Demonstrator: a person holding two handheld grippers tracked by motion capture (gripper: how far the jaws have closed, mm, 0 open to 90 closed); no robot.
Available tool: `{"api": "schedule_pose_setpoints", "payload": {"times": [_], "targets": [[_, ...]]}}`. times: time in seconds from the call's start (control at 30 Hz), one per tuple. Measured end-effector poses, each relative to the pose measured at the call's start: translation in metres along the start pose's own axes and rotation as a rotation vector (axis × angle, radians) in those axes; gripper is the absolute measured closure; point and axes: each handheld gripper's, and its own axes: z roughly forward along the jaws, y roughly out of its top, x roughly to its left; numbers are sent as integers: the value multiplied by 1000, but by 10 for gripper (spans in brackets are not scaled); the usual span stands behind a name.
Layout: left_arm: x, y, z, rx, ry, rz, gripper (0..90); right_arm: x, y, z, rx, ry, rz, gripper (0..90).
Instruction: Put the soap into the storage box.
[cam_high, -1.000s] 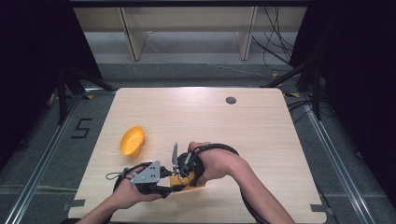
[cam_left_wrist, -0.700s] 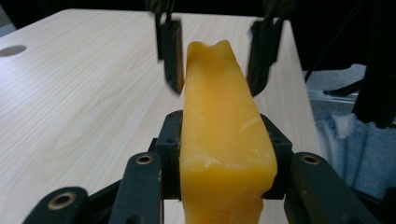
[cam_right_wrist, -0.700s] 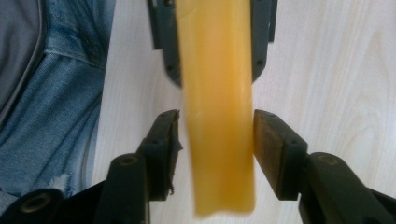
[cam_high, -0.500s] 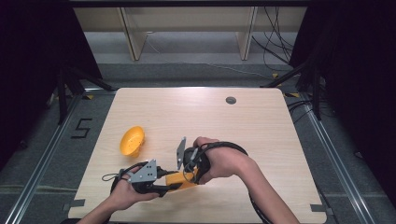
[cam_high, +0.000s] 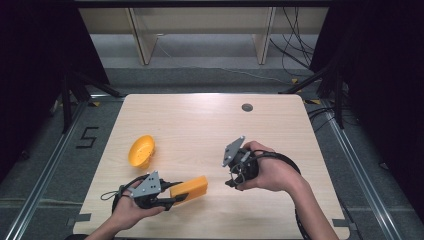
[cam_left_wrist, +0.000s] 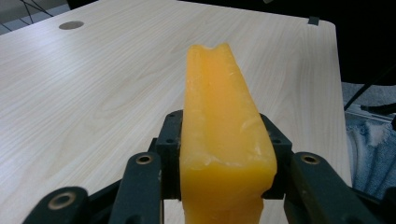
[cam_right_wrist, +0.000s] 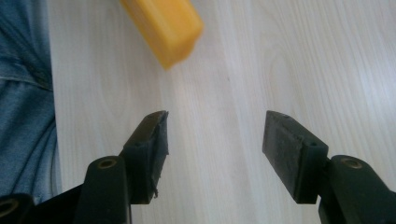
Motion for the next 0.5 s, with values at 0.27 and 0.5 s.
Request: {"api": "schedule_pose_setpoints", "payload": {"times": [0.27, 0.5], "targets": [[3, -5, -11, -17, 24, -39, 602, -1, -36, 7, -80, -24, 206, 424], [2, -8, -20, -37, 106, -80, 603, -1, -70, 20, -230, -167, 457, 439]]}}
